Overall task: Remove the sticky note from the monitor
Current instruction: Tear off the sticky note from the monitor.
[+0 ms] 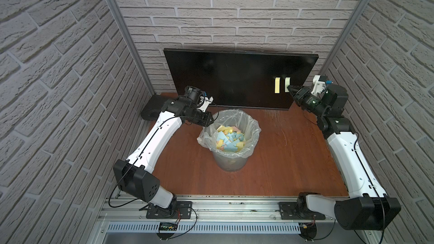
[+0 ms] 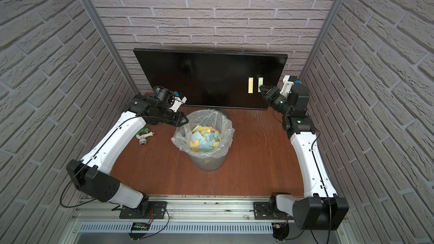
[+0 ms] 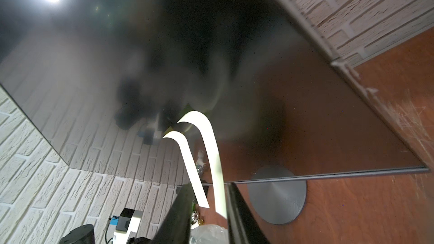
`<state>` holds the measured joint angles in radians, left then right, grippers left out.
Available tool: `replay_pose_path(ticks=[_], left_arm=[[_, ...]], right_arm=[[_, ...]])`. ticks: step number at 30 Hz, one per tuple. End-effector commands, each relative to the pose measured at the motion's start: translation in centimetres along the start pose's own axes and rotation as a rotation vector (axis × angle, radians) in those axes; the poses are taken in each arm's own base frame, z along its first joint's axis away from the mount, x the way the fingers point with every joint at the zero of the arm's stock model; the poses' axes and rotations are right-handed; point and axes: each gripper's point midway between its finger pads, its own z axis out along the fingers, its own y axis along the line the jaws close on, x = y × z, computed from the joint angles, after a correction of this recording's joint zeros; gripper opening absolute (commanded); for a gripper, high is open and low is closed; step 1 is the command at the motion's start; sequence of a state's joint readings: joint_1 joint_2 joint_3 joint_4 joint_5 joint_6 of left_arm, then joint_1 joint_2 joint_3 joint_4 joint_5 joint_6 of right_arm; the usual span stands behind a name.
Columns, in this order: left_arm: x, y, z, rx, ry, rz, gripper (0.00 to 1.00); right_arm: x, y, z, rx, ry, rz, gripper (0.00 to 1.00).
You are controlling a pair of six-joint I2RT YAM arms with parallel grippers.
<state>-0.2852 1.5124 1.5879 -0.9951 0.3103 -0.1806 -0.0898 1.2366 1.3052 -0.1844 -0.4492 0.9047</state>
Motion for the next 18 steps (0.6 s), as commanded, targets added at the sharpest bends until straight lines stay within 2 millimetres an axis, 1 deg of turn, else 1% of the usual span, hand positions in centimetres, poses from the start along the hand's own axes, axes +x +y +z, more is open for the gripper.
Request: replay_pose_path(ticks=[1, 5, 10, 13, 18], left_arm=[[-0.8, 0.3, -1.0, -0.015, -0.036, 0.003, 0.38], [-0.8, 0.3, -1.0, -0.015, -0.034, 0.003, 0.38], [-0.9, 0.3, -1.0, -0.014, -0.035, 0.003, 0.38], [-0.9, 0.3, -1.0, -0.014, -0.036, 0.001, 0.38], [-0.9, 0.3, -1.0, -0.015, -0.035, 0.002, 0.38]], right_arm=[[-0.3, 0.4, -0.3, -0.011, -0.013, -0.029, 0.35], [-0.3, 0.2, -0.1, -0.006, -0.01, -0.033, 0.37], [-0.1, 0.1, 0.5, -0.013, 0.002, -0.028, 0.36], [0.0, 0.1, 0.6, -0.012, 0.005, -0.029, 0.29], [0.0, 0.2, 0.6, -0.012, 0.003, -0.03, 0.1]])
